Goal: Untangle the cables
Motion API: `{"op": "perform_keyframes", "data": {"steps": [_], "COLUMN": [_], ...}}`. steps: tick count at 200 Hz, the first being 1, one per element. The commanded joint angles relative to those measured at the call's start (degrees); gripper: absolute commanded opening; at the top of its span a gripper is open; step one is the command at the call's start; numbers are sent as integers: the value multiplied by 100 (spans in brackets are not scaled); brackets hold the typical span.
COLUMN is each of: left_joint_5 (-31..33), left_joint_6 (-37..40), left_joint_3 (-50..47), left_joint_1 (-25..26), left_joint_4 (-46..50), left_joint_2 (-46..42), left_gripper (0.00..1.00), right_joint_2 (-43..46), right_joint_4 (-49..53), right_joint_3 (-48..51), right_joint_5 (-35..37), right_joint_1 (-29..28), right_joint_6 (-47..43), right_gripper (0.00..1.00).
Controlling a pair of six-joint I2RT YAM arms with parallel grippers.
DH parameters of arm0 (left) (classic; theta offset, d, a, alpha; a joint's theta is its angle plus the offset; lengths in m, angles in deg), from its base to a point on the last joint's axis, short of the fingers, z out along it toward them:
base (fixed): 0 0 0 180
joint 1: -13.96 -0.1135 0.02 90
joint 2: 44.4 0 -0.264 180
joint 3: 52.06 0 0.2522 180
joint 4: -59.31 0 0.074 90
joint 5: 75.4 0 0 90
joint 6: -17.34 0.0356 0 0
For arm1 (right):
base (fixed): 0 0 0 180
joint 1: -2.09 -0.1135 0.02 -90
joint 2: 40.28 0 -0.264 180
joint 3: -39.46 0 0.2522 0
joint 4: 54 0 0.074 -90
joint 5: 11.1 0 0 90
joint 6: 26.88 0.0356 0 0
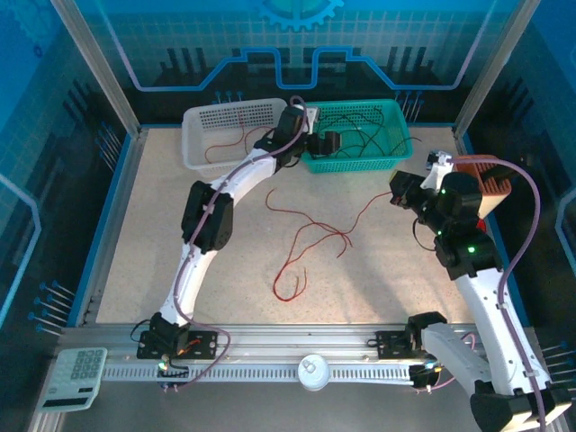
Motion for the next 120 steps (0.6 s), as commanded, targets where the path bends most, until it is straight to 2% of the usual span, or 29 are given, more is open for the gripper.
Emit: {"op": "perform_keyframes", "data": {"steps": [1,37,70,102,120], "left_joint_5": [-73,-666,-1534,-2321,-2274], "left_joint_6": [451,581,796,870,1046], "left_joint_3": [-772,-2805,-4603,-5413,-5486], "left_joint_1": [23,13,4,143,385], "left_joint_4": [-556,-1291,-1927,-2087,-1989], "left_joint_2": [-1376,-3133,-4507,-5222,-5326], "left_gripper": [99,99,99,99,99], "right_joint_2": [-74,-435,-961,-1486,-1772], "right_joint_4": [-144,-215,-365,-486,-519], "right_joint_3": [-327,-864,-1363,-1840,-2106], "right_joint_5": [115,502,821,1025,1117], "right_joint_1": [-243,-776,-1194,-1545,-1773], "right_joint_6": [-23,-144,-276,-382,-452], "right_gripper": [0,0,0,0,0]}}
